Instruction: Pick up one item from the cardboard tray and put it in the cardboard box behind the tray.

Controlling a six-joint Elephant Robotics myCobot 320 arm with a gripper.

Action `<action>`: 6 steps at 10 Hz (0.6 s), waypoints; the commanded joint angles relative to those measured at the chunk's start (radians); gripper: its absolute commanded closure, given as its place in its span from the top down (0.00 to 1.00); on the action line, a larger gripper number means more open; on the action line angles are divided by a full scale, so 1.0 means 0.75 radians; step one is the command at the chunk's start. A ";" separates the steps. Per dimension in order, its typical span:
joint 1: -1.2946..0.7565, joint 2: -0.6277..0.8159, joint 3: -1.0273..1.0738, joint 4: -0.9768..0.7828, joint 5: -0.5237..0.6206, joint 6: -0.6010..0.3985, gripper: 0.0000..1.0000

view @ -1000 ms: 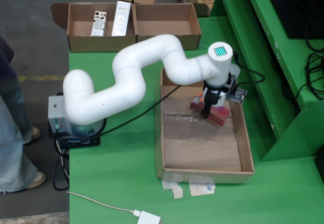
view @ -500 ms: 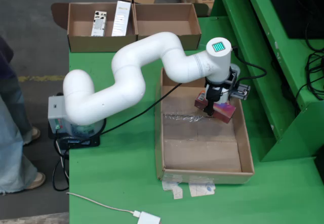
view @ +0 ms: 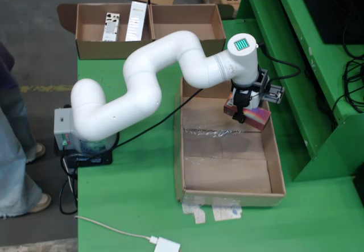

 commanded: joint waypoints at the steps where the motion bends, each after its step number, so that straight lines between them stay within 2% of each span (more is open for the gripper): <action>1: 0.009 0.095 0.039 0.068 -0.009 -0.006 0.00; 3: 0.016 0.117 0.039 0.088 -0.030 0.005 0.00; 6: 0.032 0.216 0.039 -0.008 -0.018 -0.003 0.00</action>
